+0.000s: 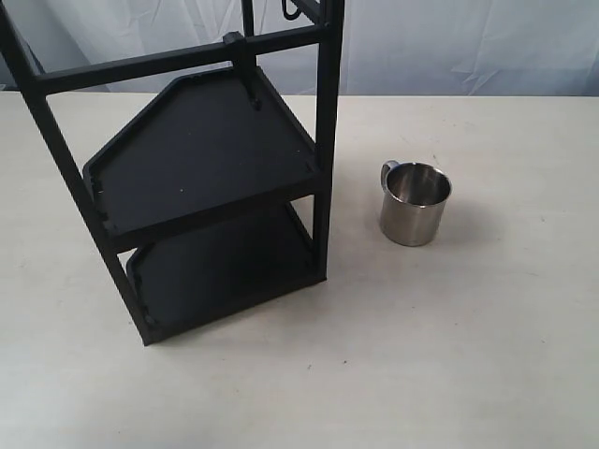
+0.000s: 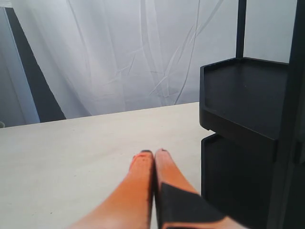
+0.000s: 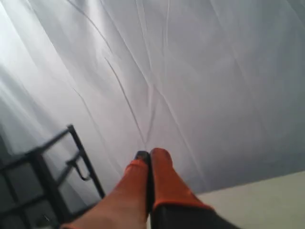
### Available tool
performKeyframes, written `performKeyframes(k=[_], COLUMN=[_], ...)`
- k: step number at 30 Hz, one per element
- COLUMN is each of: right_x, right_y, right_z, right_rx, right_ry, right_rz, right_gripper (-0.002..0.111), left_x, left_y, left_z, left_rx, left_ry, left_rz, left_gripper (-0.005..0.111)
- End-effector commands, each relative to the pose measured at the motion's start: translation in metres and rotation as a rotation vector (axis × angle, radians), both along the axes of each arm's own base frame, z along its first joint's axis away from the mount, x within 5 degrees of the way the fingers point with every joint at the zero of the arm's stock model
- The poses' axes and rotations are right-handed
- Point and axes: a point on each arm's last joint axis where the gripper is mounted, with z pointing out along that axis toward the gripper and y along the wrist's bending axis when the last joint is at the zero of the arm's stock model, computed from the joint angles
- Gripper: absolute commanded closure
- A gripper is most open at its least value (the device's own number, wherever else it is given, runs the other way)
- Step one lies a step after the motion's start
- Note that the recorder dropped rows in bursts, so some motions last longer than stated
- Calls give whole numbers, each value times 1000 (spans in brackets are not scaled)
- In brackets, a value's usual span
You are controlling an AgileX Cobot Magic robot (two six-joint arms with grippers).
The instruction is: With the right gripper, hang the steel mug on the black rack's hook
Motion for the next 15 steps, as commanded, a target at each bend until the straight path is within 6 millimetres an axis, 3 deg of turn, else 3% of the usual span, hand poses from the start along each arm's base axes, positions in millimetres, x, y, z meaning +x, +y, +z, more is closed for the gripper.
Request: performKeyframes(k=[1, 7, 11, 15], right_x=[68, 179, 230, 266], right_y=[7, 17, 9, 7], right_z=[6, -28, -60, -85], right_rx=[-286, -376, -384, -382], right_ry=[269, 807, 1192, 1359], right_rz=[65, 284, 279, 283], right_gripper=[109, 109, 109, 107], left_x=[0, 0, 0, 0], left_y=[0, 0, 0, 0], left_z=[1, 1, 1, 1], left_rx=[-3, -3, -3, -3], left_ry=[-9, -9, -9, -9], left_rz=[-5, -5, -5, -5], left_gripper=[105, 105, 105, 105])
